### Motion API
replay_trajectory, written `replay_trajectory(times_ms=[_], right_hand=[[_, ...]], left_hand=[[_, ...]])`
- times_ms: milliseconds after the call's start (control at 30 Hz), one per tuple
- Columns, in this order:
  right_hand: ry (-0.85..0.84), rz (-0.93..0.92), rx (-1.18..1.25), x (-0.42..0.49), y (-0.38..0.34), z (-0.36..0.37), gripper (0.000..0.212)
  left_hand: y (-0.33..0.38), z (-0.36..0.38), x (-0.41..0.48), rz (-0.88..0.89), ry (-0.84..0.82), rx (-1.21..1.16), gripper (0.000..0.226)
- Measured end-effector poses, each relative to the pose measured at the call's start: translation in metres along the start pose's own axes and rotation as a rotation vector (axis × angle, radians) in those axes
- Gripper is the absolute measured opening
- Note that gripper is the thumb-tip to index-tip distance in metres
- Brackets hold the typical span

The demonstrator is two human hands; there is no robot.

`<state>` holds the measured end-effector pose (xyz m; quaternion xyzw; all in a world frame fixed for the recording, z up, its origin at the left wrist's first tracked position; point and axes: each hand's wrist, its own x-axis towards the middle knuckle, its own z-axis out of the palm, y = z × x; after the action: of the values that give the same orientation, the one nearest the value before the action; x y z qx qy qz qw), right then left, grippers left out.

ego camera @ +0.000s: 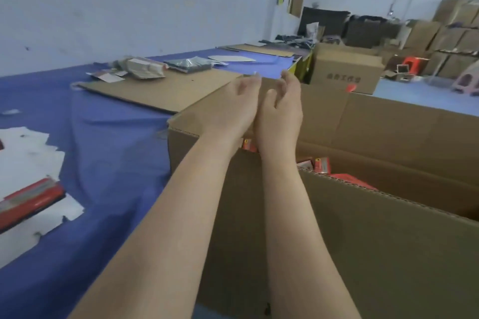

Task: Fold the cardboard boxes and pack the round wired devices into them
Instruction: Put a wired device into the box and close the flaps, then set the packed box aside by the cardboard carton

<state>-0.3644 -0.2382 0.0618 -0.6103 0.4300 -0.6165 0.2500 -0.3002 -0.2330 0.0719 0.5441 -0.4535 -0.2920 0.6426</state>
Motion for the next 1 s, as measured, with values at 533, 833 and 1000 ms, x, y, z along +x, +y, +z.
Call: replay_trajectory(times_ms=[533,833,1000], right_hand=[[-1.027,0.012,-0.385,-0.194,-0.011,0.227,0.026],[-0.952,0.081,-0.269,-0.197,-0.018,0.234,0.028],[-0.878,0.111,-0.159,-0.196,-0.021,0.232,0.041]], left_hand=[[-0.108,-0.300,-0.115,-0.371,1.172,0.144,0.061],[-0.111,-0.296,-0.107,-0.346,1.050,0.216,0.056],[-0.110,-0.293,-0.104,-0.241,1.051,0.330,0.053]])
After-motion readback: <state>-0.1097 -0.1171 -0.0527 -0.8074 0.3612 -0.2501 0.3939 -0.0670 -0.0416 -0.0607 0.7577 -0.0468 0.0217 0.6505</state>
